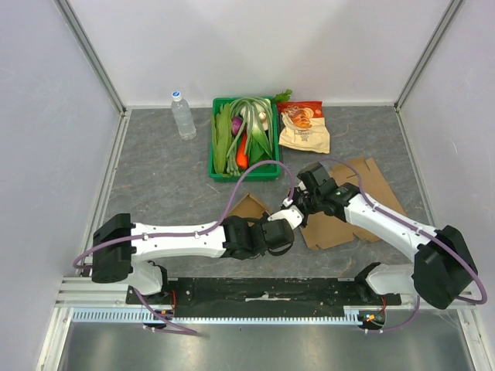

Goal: Fold the paper box

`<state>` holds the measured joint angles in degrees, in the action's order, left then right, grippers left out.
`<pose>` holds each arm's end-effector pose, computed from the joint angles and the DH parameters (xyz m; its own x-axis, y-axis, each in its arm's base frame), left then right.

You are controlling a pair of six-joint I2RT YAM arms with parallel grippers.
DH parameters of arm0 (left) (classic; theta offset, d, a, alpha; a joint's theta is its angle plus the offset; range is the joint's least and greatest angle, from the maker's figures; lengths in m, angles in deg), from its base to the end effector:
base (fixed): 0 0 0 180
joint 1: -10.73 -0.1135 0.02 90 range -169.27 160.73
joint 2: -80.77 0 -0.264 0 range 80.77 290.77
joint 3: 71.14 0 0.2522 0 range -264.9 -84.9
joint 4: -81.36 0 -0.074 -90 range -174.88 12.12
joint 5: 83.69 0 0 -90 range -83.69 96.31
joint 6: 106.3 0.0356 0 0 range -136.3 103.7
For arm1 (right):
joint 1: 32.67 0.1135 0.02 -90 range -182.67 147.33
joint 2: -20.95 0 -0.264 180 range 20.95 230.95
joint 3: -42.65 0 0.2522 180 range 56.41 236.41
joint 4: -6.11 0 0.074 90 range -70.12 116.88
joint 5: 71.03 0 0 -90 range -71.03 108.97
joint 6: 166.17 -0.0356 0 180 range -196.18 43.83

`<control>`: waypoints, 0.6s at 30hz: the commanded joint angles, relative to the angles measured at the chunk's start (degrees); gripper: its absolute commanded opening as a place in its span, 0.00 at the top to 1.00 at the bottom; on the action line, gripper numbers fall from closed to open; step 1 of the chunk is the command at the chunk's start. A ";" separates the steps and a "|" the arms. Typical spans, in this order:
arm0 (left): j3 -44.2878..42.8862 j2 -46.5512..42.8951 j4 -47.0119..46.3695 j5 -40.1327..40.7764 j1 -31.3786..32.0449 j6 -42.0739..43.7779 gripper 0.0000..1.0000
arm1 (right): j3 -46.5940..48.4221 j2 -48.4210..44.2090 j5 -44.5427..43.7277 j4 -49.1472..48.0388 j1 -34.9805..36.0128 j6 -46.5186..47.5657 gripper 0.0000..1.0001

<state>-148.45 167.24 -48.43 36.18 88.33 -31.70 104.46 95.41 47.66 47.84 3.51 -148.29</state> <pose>0.0831 -0.2952 0.2466 -0.3886 0.6950 -0.6050 0.7149 0.6416 0.2779 0.1971 0.1653 0.2271 -0.9091 0.3695 0.1926 0.3962 0.6234 0.6741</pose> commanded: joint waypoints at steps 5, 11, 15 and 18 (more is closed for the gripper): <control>-3.33 -2.36 6.78 1.59 -1.31 -6.38 0.98 | 2.39 -4.22 2.61 -3.82 -7.87 19.25 0.23; -8.08 -8.24 16.98 -3.39 -10.26 -32.64 0.98 | 1.88 -10.44 -12.29 3.15 -11.32 47.40 0.02; -5.37 -13.78 18.92 -10.34 -19.75 -53.53 0.98 | -5.14 -19.33 -22.17 -4.28 0.58 52.51 0.02; -3.60 -16.60 22.24 -14.31 -28.27 -67.59 0.98 | -11.30 -25.05 -31.12 -11.78 12.92 50.42 0.02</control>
<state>-153.57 154.68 -32.87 28.44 67.70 -71.81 98.80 76.48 30.35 45.11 3.84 -103.35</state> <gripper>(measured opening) 0.033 0.982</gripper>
